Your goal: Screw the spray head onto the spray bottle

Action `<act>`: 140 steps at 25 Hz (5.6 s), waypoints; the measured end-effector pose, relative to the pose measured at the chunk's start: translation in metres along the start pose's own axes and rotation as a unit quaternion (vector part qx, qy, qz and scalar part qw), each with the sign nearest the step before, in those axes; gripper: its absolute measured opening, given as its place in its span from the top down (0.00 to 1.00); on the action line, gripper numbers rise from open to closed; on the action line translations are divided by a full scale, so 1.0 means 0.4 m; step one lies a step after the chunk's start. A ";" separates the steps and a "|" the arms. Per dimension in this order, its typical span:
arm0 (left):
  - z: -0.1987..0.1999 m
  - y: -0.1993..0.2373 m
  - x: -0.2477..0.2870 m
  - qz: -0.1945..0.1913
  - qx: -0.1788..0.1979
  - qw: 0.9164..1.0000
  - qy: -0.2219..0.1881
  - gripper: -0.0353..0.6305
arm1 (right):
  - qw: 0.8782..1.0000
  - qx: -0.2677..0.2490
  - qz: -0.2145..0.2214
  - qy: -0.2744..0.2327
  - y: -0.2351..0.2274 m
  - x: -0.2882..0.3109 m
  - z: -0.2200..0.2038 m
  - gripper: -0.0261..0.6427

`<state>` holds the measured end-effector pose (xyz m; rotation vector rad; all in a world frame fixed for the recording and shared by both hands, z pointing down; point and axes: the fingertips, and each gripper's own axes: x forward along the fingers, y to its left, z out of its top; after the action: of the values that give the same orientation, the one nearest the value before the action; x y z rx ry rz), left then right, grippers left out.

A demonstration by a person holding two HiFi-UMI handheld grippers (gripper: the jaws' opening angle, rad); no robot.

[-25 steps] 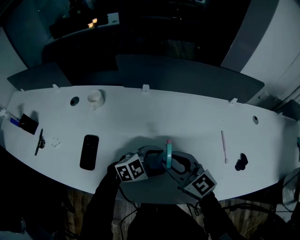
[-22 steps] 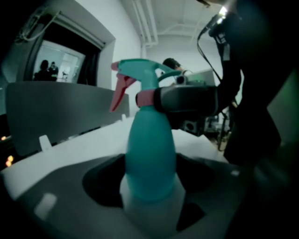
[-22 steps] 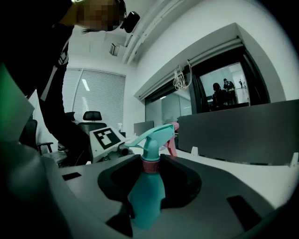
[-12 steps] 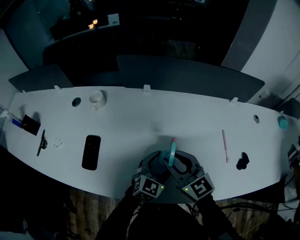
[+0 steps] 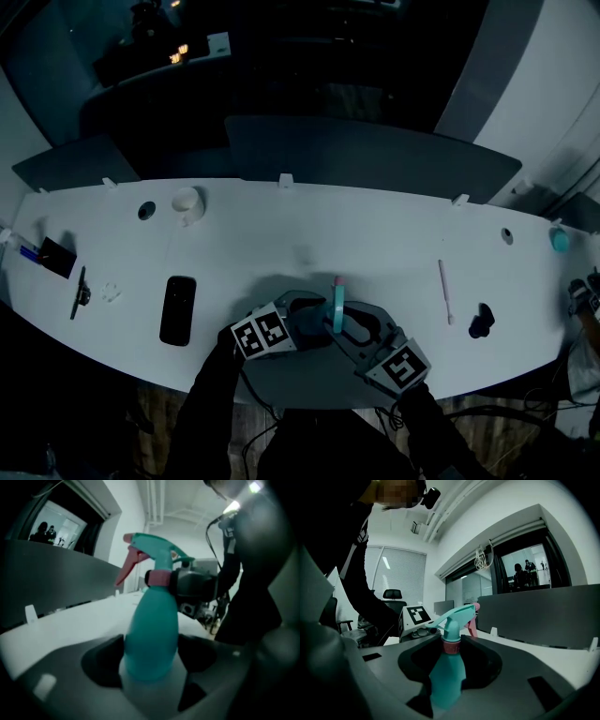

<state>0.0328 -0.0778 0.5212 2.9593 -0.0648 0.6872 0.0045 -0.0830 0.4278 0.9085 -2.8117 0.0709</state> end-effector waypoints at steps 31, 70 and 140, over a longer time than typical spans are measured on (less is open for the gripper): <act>-0.001 0.011 0.009 0.085 0.006 0.996 -0.010 0.40 | 1.000 -0.008 -0.007 -0.005 -0.007 0.000 0.000 0.78; 0.023 0.017 -0.041 0.261 -0.032 0.961 -0.082 0.42 | 0.997 -0.003 -0.071 -0.035 -0.014 -0.005 0.027 0.78; 0.222 -0.613 -0.334 0.544 -0.018 0.814 -0.205 0.94 | 0.967 -0.039 -0.234 -0.097 0.394 -0.545 0.073 0.95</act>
<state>-0.0324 0.1587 0.3606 2.7119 -1.8415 0.0387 0.0812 0.1675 0.3596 1.6055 -2.6559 -0.2036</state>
